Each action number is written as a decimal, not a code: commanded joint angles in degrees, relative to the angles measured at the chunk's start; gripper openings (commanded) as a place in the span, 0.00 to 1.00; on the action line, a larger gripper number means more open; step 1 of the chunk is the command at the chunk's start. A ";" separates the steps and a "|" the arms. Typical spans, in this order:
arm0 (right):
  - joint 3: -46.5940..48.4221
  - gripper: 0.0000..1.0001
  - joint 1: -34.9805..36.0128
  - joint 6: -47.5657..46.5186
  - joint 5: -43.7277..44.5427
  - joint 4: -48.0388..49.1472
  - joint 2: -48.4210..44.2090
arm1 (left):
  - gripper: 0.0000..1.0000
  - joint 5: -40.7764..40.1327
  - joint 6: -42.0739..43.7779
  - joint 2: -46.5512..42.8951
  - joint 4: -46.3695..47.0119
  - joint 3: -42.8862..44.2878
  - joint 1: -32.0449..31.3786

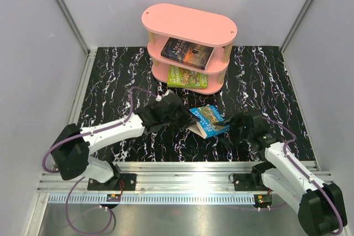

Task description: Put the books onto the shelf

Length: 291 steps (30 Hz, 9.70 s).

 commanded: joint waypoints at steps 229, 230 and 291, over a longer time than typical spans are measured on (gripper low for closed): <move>40.88 0.65 28.34 -6.68 73.33 -59.12 -34.92 | 0.00 -2.49 29.11 37.19 -6.14 39.91 35.46; 41.06 0.65 28.34 -4.58 73.50 -60.45 -34.83 | 0.00 -2.84 28.76 37.81 -6.40 40.96 35.28; 37.81 0.99 43.20 -21.96 74.22 -46.14 -41.95 | 0.85 -15.32 52.92 -27.21 -20.73 9.07 40.38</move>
